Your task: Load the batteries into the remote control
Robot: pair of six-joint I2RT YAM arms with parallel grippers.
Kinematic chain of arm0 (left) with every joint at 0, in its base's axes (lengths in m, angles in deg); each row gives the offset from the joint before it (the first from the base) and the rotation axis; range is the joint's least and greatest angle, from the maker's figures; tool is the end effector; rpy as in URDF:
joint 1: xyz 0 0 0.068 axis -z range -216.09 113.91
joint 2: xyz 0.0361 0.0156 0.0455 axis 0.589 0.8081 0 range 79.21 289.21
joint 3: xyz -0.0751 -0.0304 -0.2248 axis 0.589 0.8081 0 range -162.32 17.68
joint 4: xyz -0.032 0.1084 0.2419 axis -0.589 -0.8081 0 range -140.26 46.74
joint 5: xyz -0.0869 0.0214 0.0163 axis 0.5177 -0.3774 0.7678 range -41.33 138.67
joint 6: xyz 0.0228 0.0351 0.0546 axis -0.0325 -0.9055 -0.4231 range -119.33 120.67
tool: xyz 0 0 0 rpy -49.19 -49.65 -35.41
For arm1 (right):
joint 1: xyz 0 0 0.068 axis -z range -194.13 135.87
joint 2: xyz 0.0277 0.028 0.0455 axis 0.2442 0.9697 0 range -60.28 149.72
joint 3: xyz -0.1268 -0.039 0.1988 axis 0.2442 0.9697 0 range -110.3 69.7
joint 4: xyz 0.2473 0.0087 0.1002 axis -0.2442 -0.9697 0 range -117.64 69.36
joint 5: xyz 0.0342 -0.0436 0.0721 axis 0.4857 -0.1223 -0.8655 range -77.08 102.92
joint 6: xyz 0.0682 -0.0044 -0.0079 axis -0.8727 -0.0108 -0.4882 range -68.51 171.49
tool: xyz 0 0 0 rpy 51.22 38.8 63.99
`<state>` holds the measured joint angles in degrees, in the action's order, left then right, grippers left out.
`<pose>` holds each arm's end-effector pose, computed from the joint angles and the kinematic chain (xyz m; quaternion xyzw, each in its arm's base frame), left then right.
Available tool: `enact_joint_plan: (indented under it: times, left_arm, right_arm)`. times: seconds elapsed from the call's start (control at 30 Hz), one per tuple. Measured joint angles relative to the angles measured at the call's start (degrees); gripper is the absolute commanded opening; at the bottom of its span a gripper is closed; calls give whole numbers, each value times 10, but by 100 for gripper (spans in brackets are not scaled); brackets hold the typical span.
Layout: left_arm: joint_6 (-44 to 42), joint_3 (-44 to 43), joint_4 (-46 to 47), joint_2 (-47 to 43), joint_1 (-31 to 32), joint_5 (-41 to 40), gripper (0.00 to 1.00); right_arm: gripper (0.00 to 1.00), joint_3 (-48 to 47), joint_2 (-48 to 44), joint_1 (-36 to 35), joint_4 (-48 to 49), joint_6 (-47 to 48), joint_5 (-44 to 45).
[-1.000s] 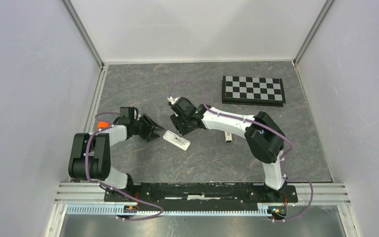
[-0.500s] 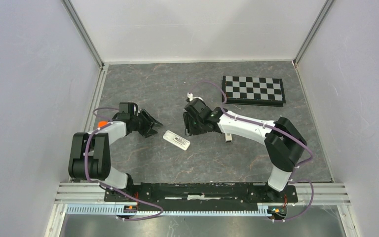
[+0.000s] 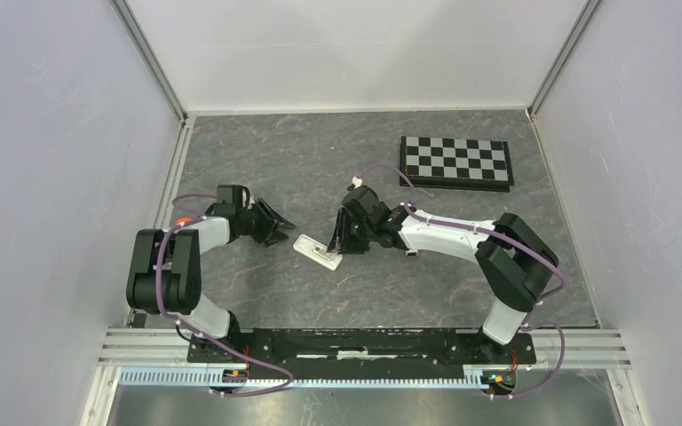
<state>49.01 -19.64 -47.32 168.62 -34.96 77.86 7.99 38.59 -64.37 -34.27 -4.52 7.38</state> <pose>0.2869 -0.0328 0.0795 -0.3035 0.8777 -0.3369 0.1550 0.2346 0.2903 0.1356 0.0312 0.9406 0.2954 0.1647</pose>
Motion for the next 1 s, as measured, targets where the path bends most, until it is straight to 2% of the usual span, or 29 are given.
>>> enact_joint_plan:
  times: [0.37, 0.53, 0.73, 1.0]
  left_arm:
    - [2, 15, 13, 2, 0, 14, 48]
    - [7, 16, 17, 5, 0, 16, 48]
    - [9, 17, 26, 10, 0, 26, 48]
    - [14, 21, 32, 10, 0, 30, 48]
  right_arm:
    - [38, 0, 25, 0, 19, -21, -21]
    - [36, 0, 26, 0, 20, -21, -24]
    - [31, 0, 42, 0, 24, -22, -35]
    - [16, 0, 52, 0, 27, -23, -39]
